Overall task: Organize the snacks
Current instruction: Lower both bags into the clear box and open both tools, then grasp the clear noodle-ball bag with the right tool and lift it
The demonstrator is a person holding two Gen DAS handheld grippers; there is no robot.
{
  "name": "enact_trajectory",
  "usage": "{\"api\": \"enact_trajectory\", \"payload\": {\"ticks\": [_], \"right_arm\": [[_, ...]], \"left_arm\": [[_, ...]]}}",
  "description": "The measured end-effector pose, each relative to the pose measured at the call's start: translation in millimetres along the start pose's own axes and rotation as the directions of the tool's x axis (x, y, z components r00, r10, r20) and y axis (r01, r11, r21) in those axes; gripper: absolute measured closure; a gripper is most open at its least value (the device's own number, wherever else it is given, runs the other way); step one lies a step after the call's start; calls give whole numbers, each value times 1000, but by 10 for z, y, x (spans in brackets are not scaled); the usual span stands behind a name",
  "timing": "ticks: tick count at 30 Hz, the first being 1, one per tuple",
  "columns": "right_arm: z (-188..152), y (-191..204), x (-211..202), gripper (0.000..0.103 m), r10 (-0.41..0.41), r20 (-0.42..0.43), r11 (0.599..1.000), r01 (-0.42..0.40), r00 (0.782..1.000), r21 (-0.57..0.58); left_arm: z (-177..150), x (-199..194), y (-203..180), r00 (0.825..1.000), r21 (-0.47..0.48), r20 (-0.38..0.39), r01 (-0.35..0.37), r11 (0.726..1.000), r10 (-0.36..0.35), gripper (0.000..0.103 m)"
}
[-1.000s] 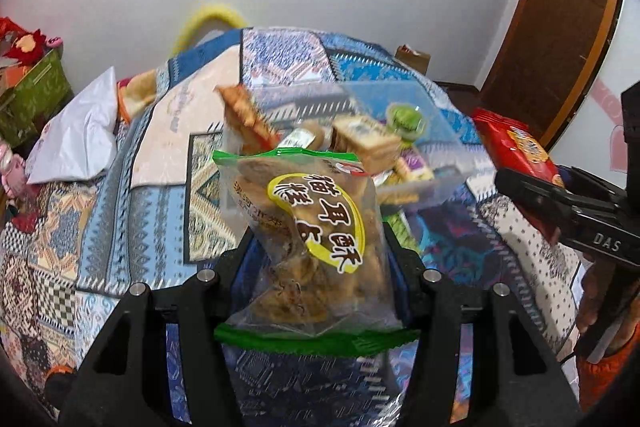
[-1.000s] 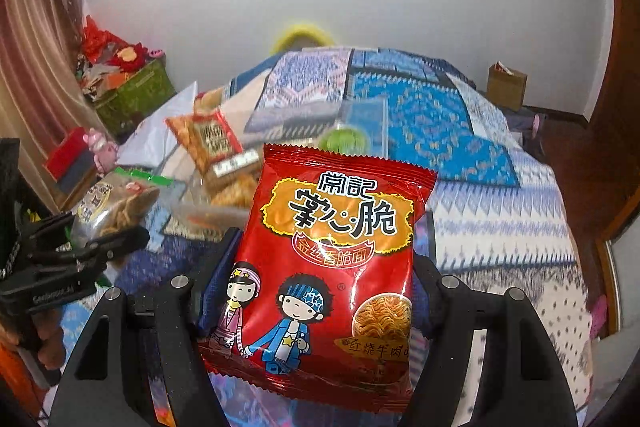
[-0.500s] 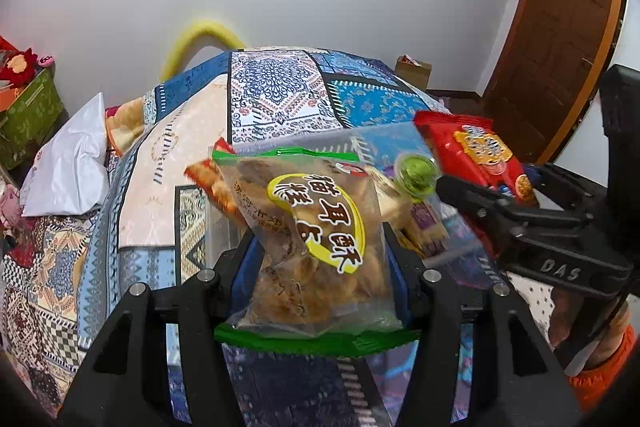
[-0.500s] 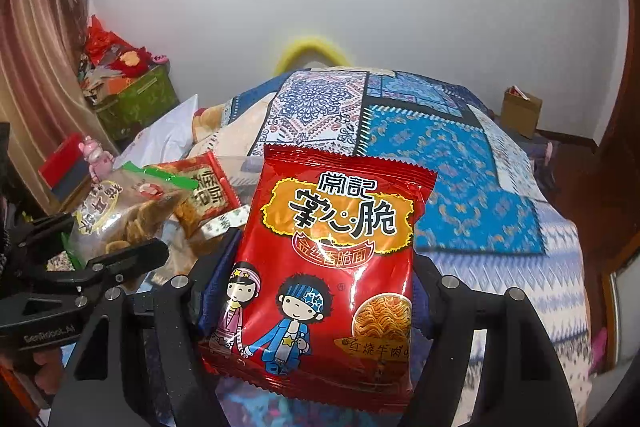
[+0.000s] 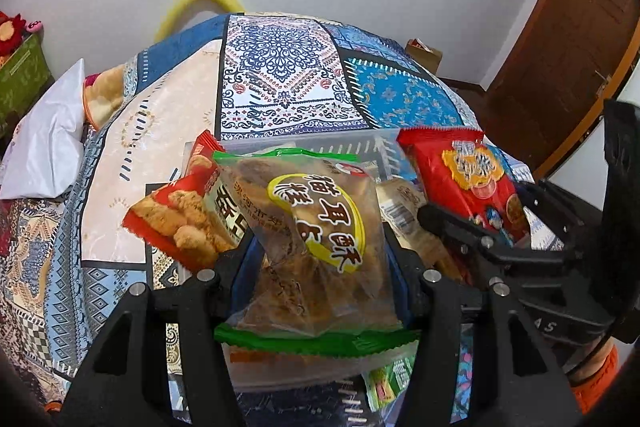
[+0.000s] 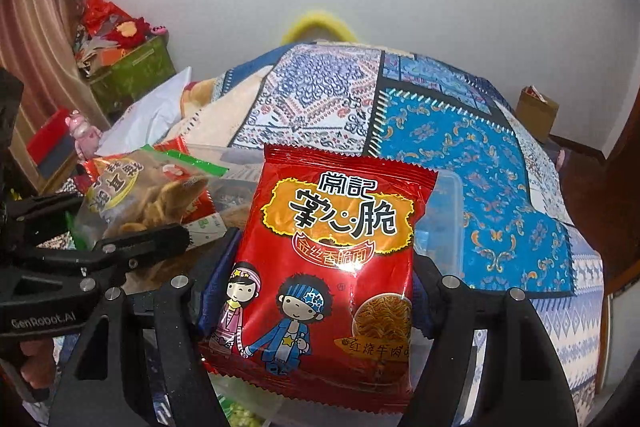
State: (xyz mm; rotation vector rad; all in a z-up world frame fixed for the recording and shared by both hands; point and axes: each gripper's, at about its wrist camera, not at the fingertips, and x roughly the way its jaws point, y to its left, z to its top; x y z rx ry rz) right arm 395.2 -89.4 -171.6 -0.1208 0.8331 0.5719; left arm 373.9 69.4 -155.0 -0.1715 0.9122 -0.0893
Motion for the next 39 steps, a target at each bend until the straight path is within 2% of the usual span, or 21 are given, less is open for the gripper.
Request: {"api": "enact_trajectory", "payload": {"ticks": [4,7,12,18,22,25,29,33,39], "right_arm": [[1,-67,-21,33,-5,-8,1000,5,1000,0],[7,-164,-66,27,43,-10,998,-43,999,47],[-11,-184,-153,27,51,-15,997,-51,999,59],[-32,-113,-432,27,51,11,998,-51,999,48],[-77,7,-724,27,23,35,1000,-24,999,10],[-175,113,-949,26,10,52,1000,-9,999,-12],[-358,240,-1178,23,7,58,1000,-6,998,-28],[-609,350,-1343,22,18,52,1000,-17,998,-22],[-1043,547,-1469,22,57,17,998,-57,998,-4]], "left_arm": [[27,57,-45,1000,16,-10,-9,1000,10,47],[20,60,-83,1000,22,-7,-19,1000,19,46],[-13,-34,-167,1000,41,-3,-13,999,14,46],[-102,-400,-309,999,80,43,-27,996,23,46],[-211,-725,-369,997,98,72,-36,995,29,45],[-348,-1010,-373,994,93,99,-45,995,36,39],[-563,-1275,-341,994,87,100,-54,995,46,36],[-858,-1472,-285,994,76,83,-75,994,68,35],[-1375,-1725,-197,997,42,55,-47,998,45,35]]}}
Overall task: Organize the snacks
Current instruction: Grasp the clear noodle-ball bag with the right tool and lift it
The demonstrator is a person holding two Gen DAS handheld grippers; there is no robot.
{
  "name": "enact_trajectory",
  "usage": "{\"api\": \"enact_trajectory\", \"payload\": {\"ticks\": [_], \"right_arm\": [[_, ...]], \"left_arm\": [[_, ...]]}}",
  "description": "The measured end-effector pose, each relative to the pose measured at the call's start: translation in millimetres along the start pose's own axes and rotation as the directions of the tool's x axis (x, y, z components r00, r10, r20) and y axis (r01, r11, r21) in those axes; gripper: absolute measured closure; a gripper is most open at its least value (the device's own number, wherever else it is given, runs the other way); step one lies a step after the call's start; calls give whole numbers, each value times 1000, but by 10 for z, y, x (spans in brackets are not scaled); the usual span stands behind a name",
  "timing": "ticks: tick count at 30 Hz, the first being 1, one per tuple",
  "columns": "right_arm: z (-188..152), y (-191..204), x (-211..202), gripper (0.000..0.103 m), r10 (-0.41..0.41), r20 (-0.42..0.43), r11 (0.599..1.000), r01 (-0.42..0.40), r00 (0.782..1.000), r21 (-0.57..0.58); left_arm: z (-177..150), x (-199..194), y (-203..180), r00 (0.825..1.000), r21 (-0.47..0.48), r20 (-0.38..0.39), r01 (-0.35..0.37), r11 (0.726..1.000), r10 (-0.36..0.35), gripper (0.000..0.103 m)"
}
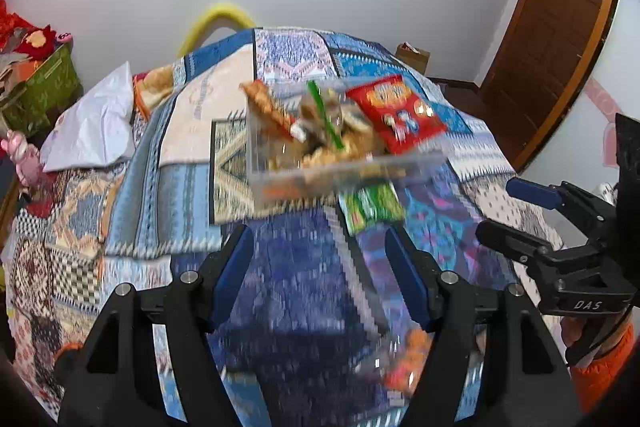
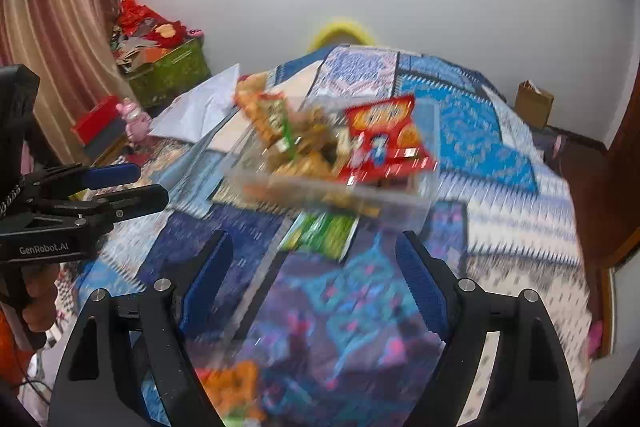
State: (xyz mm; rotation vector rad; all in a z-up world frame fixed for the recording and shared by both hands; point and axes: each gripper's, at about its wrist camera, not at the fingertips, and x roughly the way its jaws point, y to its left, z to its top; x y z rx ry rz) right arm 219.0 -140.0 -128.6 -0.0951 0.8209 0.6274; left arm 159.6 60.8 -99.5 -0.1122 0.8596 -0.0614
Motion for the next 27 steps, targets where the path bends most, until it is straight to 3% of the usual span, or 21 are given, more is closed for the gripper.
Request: {"api": "enact_trajectory", "payload": {"ticks": [7,15,17,21,23,24,27], "right_arm": [[-549,271,200,21,36,-116,999,-34,993,17],[-998,559,489,21,117,-271,993,-119,956,11],[-1081,647,549,21,100,-293,994,-111,951,-21],[-1161,777,563,21,28,-272,991,-61,962,-115],[-1164,802,563,29,3,-263,990,-41,965,-138],[-1161,793,567,42,-7,-261,989,-32,965,-146],[-1103,686,556,48,29,-254,993,-56,967,-100]], "left_arm": [[-473,-106,57,999,2,-47,-11,1000,11,35],[-762,4,129,993,-1,-118,-3,1000,3,35],[-805,31,130,991,0,-134,0,1000,0,35],[-852,65,125,989,0,-149,3,1000,-3,35],[-860,90,125,988,-5,-153,4,1000,-5,35],[-857,101,122,988,-7,-155,6,1000,-7,35],[-819,142,109,987,-14,-157,17,1000,-19,35]]}}
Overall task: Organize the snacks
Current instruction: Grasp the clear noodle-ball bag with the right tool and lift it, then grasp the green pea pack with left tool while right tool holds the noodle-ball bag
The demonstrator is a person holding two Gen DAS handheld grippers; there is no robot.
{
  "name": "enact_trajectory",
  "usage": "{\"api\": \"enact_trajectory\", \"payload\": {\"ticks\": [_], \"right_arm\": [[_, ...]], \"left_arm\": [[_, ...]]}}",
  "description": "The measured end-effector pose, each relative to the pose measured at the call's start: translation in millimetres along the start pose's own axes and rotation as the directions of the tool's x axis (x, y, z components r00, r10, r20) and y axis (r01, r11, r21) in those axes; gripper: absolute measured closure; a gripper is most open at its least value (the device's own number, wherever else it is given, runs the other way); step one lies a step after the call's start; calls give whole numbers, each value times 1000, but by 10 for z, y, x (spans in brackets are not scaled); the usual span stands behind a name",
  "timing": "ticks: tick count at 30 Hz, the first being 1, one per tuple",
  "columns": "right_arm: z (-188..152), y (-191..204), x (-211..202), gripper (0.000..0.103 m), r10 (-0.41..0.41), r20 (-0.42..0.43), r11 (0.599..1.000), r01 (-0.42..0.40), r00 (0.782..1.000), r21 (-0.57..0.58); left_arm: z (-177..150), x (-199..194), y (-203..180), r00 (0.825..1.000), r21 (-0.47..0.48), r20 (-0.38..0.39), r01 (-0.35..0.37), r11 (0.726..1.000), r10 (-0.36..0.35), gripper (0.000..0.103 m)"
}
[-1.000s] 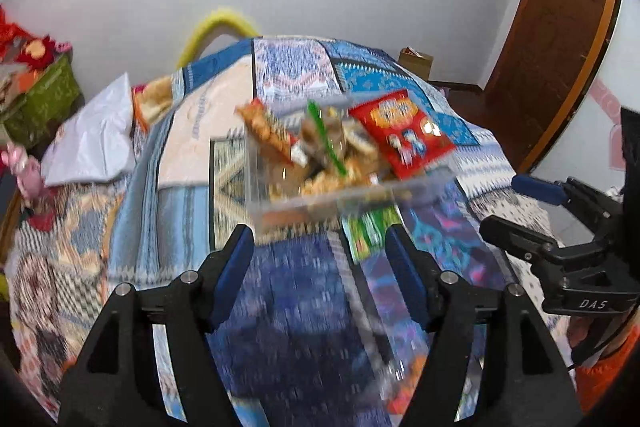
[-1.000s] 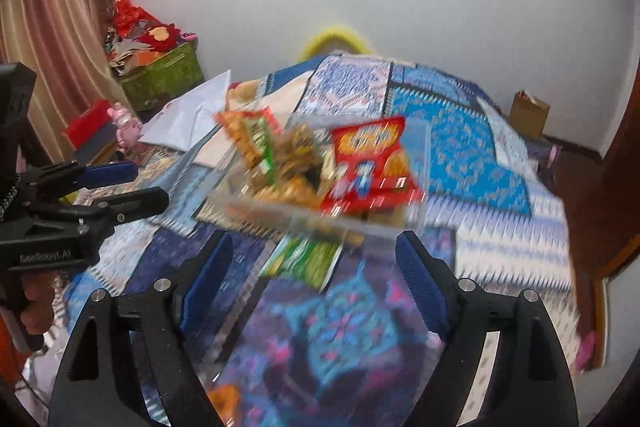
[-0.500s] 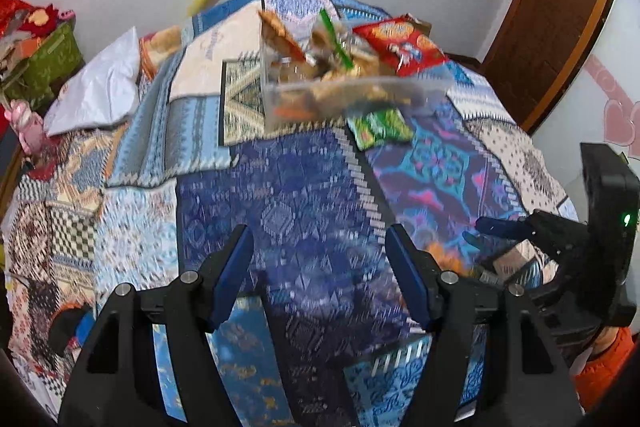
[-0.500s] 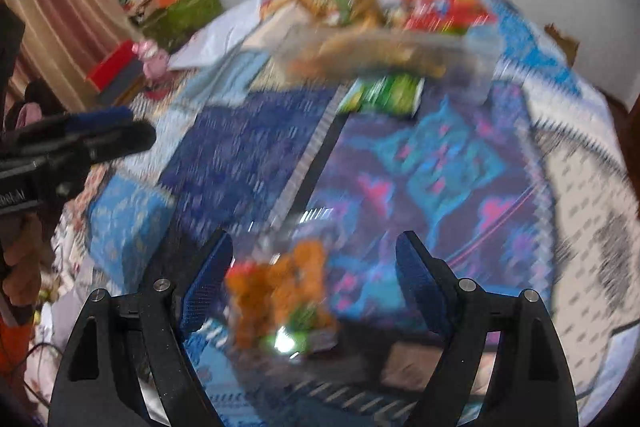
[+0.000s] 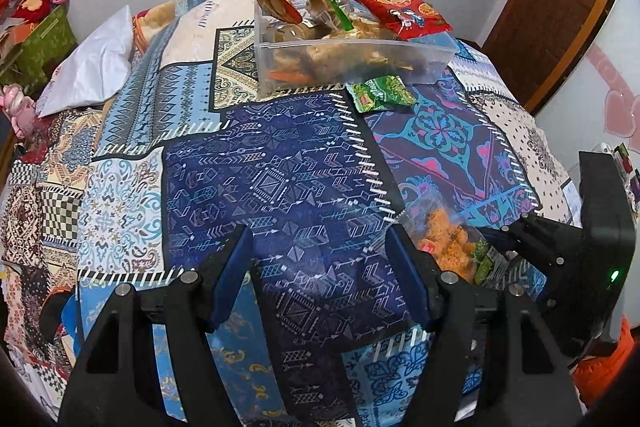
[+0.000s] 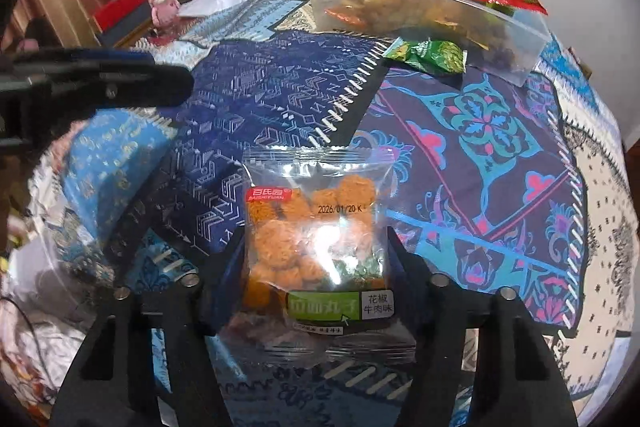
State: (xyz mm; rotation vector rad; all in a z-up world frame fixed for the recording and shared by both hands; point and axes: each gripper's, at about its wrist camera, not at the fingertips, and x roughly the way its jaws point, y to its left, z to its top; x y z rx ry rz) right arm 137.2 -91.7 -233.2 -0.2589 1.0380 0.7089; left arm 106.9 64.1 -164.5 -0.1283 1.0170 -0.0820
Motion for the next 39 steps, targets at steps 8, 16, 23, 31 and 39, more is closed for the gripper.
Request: {"api": "enact_trajectory", "payload": {"ticks": [8,16,23,31,39], "right_arm": [[48,-535,-294,49,-13,92,991,1,996,133],[138,-1204,-562,49,-130,156,964,88,979,252],[166,-1623,-633,49,-151,168,942,91,974,322],[222,-1804,-573,49,-122,181,935,52,976,351],[222,-1831,-544,49,-108,191,937,36,976,347]], "left_arm": [[287,206,-214,1000,49,-6,7,999,-6,35],[725,687,-398,998,7,-34,60,998,-60,35],[1150,1123,-642,993,-15,-59,99,995,-100,35],[1425,1634,-838,996,72,-85,-1,997,8,30],[1387,1854,-729,998,34,-65,4,999,-2,23]]}}
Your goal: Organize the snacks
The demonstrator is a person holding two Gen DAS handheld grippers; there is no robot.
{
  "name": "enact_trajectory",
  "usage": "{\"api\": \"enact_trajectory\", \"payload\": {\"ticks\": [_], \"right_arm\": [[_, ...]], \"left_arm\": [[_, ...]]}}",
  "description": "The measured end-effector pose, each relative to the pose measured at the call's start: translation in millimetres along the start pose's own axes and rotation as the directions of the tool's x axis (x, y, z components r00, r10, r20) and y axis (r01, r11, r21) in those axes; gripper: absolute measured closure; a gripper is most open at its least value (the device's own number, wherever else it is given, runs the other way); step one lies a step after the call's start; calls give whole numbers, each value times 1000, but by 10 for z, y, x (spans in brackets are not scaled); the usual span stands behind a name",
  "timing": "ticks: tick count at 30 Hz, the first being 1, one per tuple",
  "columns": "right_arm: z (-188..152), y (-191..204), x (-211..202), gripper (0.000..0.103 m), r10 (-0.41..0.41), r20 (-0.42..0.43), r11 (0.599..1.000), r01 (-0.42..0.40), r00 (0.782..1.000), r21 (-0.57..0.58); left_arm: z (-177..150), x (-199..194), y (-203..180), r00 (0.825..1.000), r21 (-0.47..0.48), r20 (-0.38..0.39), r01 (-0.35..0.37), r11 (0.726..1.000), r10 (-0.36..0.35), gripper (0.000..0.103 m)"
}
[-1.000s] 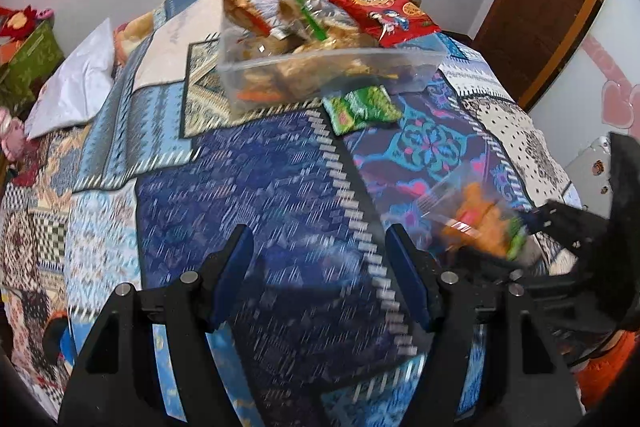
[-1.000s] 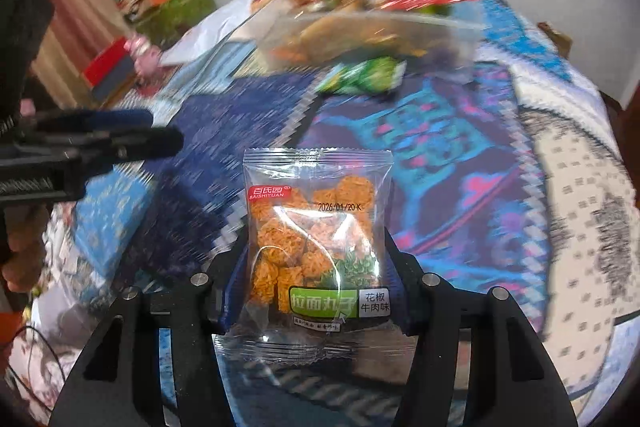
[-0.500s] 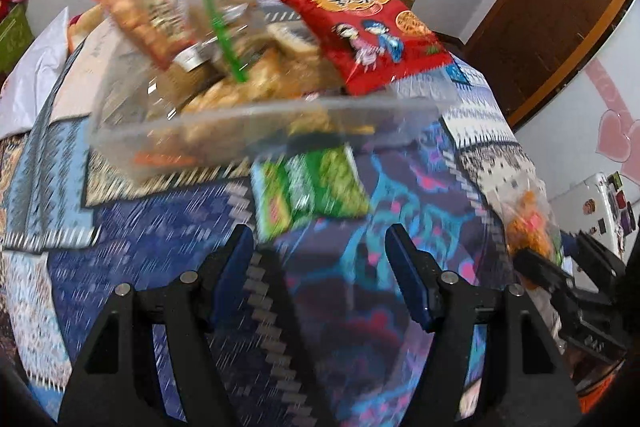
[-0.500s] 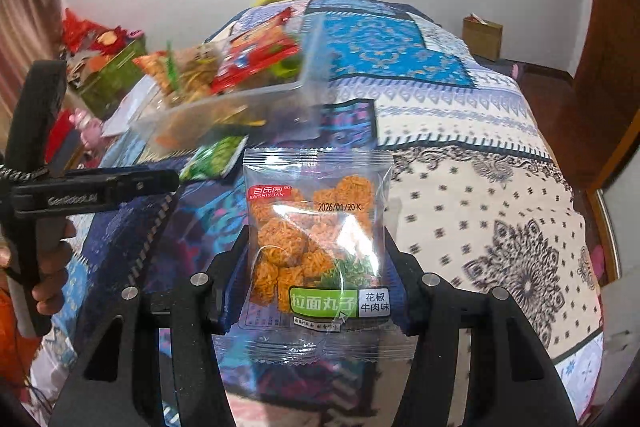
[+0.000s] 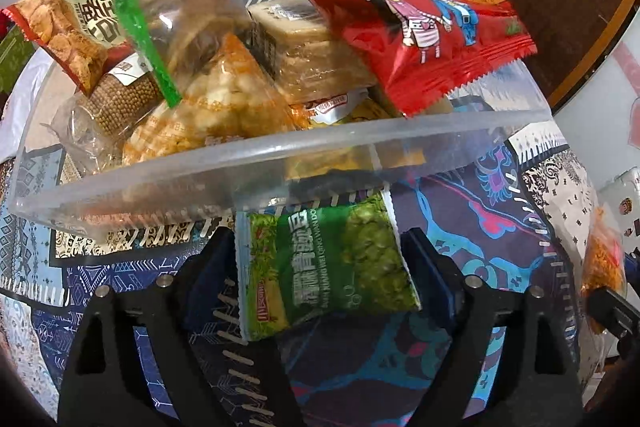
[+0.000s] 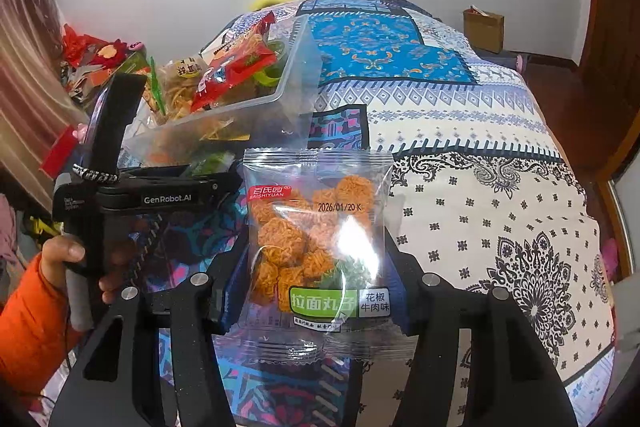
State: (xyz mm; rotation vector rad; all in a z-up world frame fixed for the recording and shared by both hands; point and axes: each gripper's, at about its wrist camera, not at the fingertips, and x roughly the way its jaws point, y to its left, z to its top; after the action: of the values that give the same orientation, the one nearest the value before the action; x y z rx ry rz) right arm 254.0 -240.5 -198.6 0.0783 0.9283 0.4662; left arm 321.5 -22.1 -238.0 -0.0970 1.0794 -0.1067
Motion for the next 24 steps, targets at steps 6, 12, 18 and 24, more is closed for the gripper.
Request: {"api": "enact_trajectory", "payload": {"ticks": [6,12,18,24], "right_arm": [[-4,11,21,49,9,-1,1000,-9,1000,8],[13,92,55,49,32,-9,999,-32,999,2],[81,255,39,49,44,7,999,-44,999,-32],[253,377,40,49,59,35,997,-57,998,-45]], "left_arm": [[-145,-172,164,999,-48,44,-19,999,22,46],[-358,-432,235,998,-39,67,-11,999,13,54],[-589,-810,417,993,-66,119,8,998,0,55],[-516,-1163,611,984,-84,178,18,996,-3,55]]}}
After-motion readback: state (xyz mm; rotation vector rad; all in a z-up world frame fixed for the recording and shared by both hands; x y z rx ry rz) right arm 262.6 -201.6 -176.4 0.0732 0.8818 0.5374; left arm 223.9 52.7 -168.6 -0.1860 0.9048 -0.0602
